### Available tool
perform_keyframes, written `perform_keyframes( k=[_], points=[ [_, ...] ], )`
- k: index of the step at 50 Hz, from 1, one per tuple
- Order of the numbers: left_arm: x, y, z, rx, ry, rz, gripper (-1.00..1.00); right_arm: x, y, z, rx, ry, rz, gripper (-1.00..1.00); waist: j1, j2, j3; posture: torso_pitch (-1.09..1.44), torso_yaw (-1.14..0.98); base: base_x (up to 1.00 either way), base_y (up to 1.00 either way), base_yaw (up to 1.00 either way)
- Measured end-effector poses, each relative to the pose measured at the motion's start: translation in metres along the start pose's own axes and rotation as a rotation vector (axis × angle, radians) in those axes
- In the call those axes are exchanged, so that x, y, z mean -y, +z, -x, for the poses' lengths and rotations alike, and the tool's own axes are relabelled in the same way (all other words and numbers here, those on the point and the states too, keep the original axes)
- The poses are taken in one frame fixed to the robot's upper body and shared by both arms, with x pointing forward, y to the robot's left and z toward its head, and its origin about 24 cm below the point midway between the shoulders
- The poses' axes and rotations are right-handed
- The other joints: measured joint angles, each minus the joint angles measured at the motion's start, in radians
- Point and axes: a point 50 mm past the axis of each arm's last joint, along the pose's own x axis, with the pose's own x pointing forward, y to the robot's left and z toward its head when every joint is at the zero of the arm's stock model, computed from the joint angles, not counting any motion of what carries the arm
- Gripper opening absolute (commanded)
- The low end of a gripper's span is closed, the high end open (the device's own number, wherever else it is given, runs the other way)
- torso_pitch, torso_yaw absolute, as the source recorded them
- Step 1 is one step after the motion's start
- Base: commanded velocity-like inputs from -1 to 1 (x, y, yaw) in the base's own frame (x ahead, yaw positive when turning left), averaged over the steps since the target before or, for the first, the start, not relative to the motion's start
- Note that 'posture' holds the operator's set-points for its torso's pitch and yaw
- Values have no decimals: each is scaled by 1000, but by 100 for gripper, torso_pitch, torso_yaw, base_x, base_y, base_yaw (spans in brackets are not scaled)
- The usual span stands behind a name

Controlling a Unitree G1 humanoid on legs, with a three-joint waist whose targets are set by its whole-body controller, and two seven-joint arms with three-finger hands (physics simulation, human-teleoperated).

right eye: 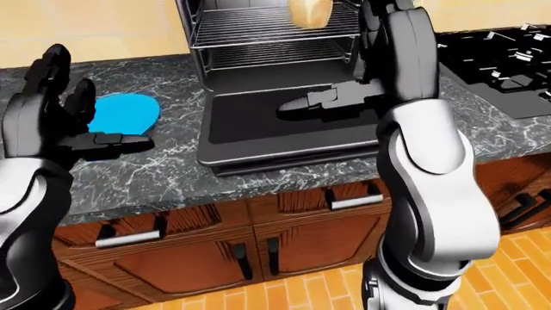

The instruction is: Pick the bread from the top rack and place it on the plate on the counter.

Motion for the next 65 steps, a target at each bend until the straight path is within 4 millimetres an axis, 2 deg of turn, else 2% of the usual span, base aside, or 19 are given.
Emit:
perform_keyframes(
  k=[2,5,7,10,11,12,14,15,18,24,26,29,31,34,41,44,47,55,65],
  points=[
    [1,-2,0,-12,-2,0,100,0,-2,0,-15,5,-2,100,-5,6,-8,0,0,5,32,0],
    [2,3,1,18,-8,-2,100,2,-2,0,-12,-9,-8,100,-7,-29,-35,0,0,7,34,0],
    [0,9,2,51,-2,-4,100,3,4,1,19,-14,-7,100,-4,-33,-47,0,0,7,34,0],
    [-3,15,4,86,14,-5,100,3,12,3,71,-14,-3,100,-11,3,-34,0,0,8,33,0],
    [-3,15,4,87,15,-6,100,3,13,4,76,-13,0,100,-14,23,-30,0,0,5,8,0],
    [-4,15,3,87,18,-8,100,2,13,4,76,-9,-1,100,-9,53,-31,0,0,5,6,0],
    [-7,8,1,50,32,-10,100,-3,6,3,44,18,-9,100,2,58,-14,0,0,5,6,0],
    [-8,5,0,28,39,-11,100,-6,2,2,20,34,-9,100,6,62,-15,0,0,4,7,0],
    [-6,4,-1,17,34,-14,100,-5,-1,0,-9,42,-9,100,8,40,-25,0,0,4,7,0],
    [-2,8,-1,46,17,-12,100,-2,10,4,53,20,-4,100,5,-14,-27,0,0,3,7,0],
    [-3,10,-1,59,19,-13,100,-1,12,4,62,16,-7,100,14,-26,-13,0,0,0,0,0],
    [-4,11,1,64,24,-12,100,-1,8,3,46,13,-15,100,28,-64,-7,0,0,0,0,0],
    [-3,5,1,35,17,-9,100,0,3,3,17,8,-11,100,27,-46,3,0,0,0,0,0],
    [-2,2,0,13,5,-9,100,2,0,3,-9,-2,-5,100,22,-29,-2,0,0,0,0,0],
    [-1,9,1,48,6,-6,100,11,13,-2,11,-30,22,100,8,-15,-14,0,0,0,0,0],
    [0,8,-1,40,3,-2,100,29,30,-27,-37,-74,64,100,5,-13,-13,0,0,0,0,0],
    [-2,10,0,41,6,-2,100,45,32,-40,-88,-154,78,100,0,-21,-16,0,0,0,0,0],
    [-3,10,0,45,12,2,100,53,36,-72,-157,-172,113,100,-2,-13,-5,0,0,0,0,0],
    [-4,8,3,40,12,9,100,61,35,-116,-274,-226,179,100,-6,-5,-4,0,0,0,0,0]
  ],
)
